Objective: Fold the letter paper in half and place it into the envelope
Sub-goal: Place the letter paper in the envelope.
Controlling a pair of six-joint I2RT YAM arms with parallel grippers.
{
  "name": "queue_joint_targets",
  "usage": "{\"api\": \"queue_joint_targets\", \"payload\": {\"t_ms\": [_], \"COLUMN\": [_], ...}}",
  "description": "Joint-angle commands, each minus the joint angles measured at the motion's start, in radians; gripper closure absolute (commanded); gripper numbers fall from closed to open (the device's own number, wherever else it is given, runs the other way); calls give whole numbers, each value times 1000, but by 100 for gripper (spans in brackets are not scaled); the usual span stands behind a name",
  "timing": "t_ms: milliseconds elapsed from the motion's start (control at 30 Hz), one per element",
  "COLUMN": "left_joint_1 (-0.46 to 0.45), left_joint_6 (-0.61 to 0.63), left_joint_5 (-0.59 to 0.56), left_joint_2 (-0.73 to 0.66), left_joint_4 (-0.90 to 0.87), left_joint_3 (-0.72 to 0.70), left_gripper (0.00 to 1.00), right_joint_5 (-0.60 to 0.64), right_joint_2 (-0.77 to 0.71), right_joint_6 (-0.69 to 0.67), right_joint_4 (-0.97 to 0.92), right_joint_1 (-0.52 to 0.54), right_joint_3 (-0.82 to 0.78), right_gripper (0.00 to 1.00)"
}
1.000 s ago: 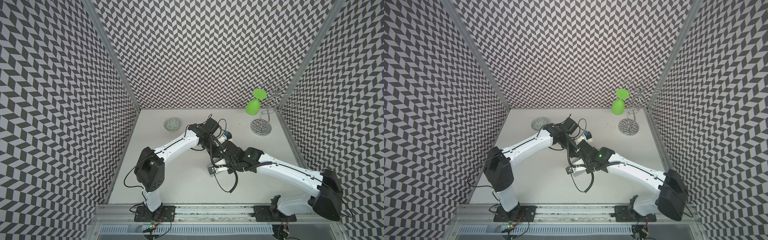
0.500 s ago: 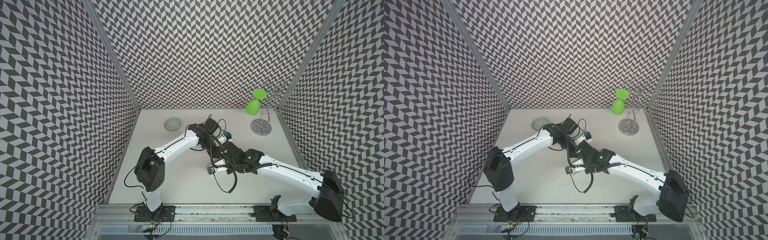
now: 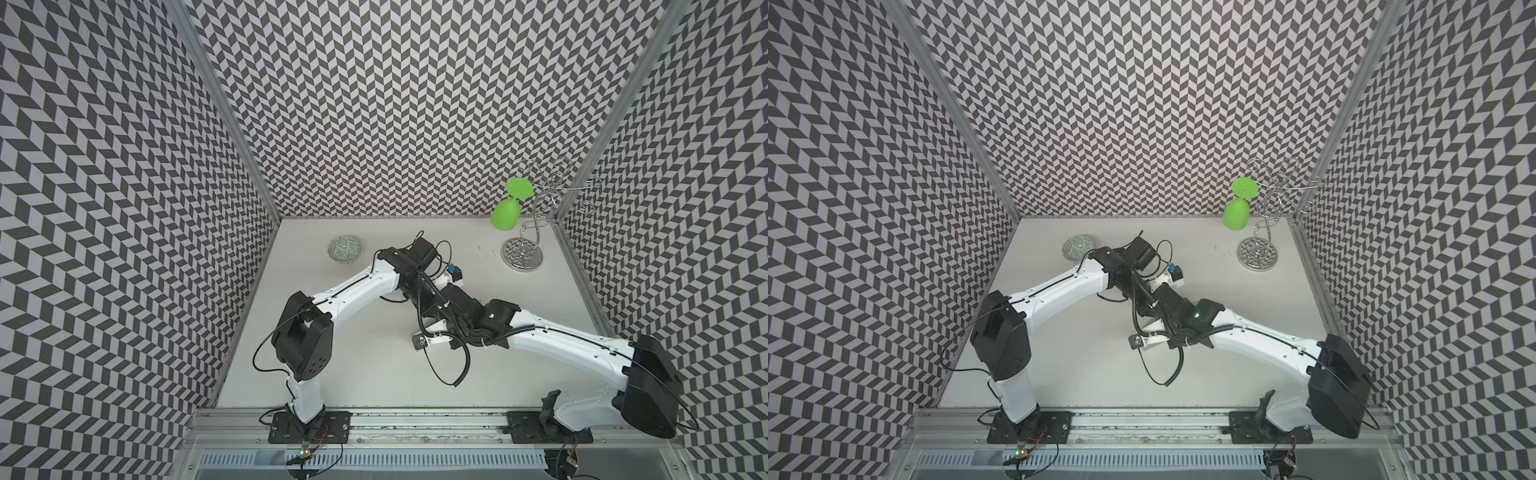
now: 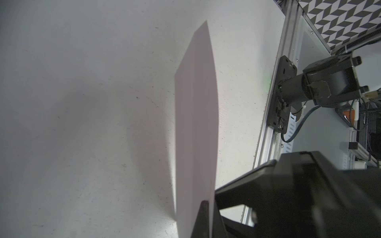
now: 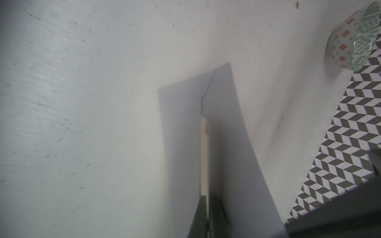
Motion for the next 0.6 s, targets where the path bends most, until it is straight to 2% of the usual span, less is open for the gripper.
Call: {"api": "queue_joint_targets", "payload": {"t_ms": [0,433,467,567], "left_joint_1": [-65,-64,-65,-65], "left_joint_6": [11,9,9,9], "left_joint_5": [128,140,139,127], "left_joint_2": [2,20,21,18], "left_joint_4": [-26,-27,-27,-27], "left_joint_3": [1,1,0,-5], "left_gripper": [100,100,100,100], "right_joint_5": [4,35,34,26], "right_joint_2": [21,-7,-7,-19], "right_joint_6": [-2,11,13,16], "right_joint_4": [190,261,260,245], "right_joint_1": [-3,-3,-4,-3], "right_joint_3": [-10,-51,-44,-22], "right_gripper": [95,95,93,77]}}
